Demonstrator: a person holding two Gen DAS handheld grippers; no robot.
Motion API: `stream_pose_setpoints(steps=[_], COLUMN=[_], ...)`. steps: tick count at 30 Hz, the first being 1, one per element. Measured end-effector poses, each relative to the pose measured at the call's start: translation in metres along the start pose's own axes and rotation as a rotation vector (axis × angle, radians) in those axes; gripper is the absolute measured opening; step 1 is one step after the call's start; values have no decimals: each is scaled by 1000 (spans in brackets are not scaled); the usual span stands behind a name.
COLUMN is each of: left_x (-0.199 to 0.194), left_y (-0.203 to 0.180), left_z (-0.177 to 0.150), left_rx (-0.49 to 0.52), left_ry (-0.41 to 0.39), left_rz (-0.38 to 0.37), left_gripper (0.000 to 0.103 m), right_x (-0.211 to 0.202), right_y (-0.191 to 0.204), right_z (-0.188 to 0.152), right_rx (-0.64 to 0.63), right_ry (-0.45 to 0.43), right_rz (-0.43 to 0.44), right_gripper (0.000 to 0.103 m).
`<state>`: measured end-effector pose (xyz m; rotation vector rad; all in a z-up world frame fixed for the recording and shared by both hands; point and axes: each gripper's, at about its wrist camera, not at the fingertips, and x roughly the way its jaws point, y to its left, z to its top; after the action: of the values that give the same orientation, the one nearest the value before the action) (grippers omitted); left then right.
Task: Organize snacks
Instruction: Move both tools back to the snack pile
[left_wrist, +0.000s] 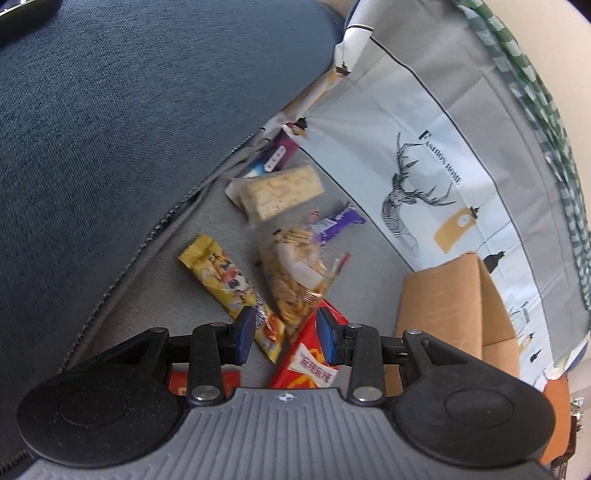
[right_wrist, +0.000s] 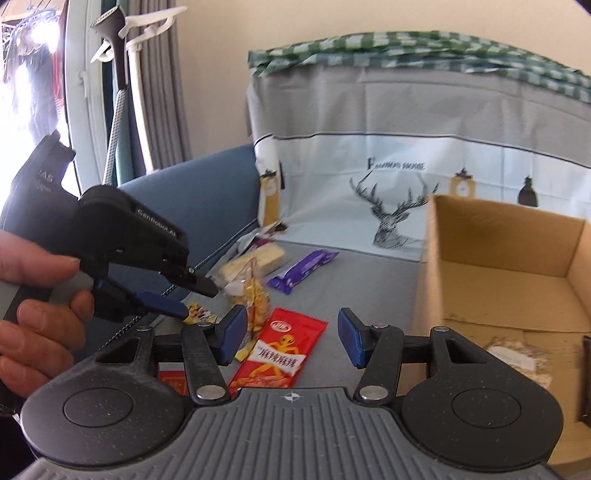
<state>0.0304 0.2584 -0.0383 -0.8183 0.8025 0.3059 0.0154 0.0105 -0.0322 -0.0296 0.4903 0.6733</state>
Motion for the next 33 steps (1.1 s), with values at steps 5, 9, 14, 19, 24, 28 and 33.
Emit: stream_pose_setpoints(steps=[5, 9, 14, 19, 24, 28, 33], left_x=[5, 12, 20, 29, 40, 50, 61], left_y=[4, 11, 19, 18, 16, 16, 16], left_z=[3, 4, 6, 6, 10, 14, 16], left_rx=[-11, -57, -108, -113, -122, -133, -132], left_ry=[3, 22, 41, 54, 54, 59, 73], left_rz=[27, 39, 51, 67, 85, 99, 129], left_gripper=[40, 41, 43, 47, 48, 51, 51], right_x=[20, 38, 63, 83, 99, 107, 113], right_y=[7, 17, 16, 13, 14, 15, 11], right_z=[-6, -11, -14, -18, -23, -25, -28], right_rx=[-15, -45, -6, 41, 44, 33, 41], right_ry=[56, 119, 191, 245, 287, 316, 340], right_rz=[40, 53, 41, 39, 43, 28, 5], right_gripper=[57, 58, 65, 71, 73, 73, 73])
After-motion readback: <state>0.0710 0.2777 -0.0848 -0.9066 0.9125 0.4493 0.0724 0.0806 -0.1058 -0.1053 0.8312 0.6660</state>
